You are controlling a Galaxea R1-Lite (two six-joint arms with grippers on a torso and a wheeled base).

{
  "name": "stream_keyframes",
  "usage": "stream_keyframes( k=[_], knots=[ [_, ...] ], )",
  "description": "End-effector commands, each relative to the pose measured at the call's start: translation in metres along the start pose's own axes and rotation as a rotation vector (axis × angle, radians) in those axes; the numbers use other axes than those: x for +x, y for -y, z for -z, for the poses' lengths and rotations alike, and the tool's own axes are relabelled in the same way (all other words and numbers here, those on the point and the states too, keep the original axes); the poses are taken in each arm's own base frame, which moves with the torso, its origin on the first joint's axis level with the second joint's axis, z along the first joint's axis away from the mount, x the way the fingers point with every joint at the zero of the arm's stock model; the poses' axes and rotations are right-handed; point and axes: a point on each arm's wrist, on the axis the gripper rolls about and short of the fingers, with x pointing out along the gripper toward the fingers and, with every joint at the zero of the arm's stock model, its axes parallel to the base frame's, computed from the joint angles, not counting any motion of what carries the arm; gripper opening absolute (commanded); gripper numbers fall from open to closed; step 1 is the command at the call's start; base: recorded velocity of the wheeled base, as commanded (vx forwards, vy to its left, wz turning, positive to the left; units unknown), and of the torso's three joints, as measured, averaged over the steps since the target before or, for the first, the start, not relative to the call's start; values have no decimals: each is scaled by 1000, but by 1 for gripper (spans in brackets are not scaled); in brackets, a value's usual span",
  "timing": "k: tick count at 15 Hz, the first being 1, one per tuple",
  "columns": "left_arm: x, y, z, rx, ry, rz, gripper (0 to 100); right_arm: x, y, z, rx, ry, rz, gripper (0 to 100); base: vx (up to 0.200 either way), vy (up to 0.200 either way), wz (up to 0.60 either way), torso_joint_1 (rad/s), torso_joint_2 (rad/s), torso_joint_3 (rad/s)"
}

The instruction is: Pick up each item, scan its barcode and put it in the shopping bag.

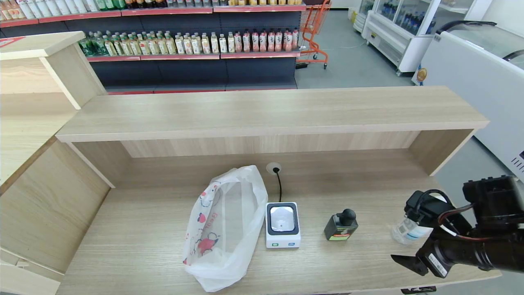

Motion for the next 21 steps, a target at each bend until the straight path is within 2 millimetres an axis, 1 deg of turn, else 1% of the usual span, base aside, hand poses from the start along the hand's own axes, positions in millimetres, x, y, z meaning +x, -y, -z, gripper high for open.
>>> stream_keyframes(
  k=[1,4,6,8,9,10,12,13,16,17,19,20,21],
  knots=[
    [0,0,0,0,-1,0,100,29,-4,5,-10,-47,-54,100,0,0,0,0,0,0],
    [0,0,0,0,-1,0,100,54,-1,-2,-25,20,-84,100,0,0,0,0,0,0],
    [0,0,0,0,-1,0,100,69,-4,-8,-107,88,-163,100,0,0,0,0,0,0],
    [0,0,0,0,-1,0,100,84,-2,-11,-170,97,-173,100,0,0,0,0,0,0],
    [0,0,0,0,-1,0,100,88,-1,-12,-178,105,-168,100,0,0,0,0,0,0],
    [0,0,0,0,-1,0,100,97,0,-16,-183,123,-157,100,0,0,0,0,0,0],
    [0,0,0,0,-1,0,100,104,1,-21,-191,140,-155,100,0,0,0,0,0,0],
    [0,0,0,0,-1,0,100,109,-3,-27,-203,158,-173,100,0,0,0,0,0,0],
    [0,0,0,0,-1,0,100,119,-7,-30,-214,190,-220,100,0,0,0,0,0,0],
    [0,0,0,0,-1,0,100,121,-8,-31,-215,192,-223,100,0,0,0,0,0,0],
    [0,0,0,0,-1,0,100,132,-8,-36,-221,218,-211,100,0,0,0,0,0,0],
    [0,0,0,0,-1,0,100,133,-7,-36,-221,218,-211,100,0,0,0,0,0,0],
    [0,0,0,0,-1,-1,100,139,-9,-42,-226,228,-215,0,0,0,0,0,0,0]
  ],
)
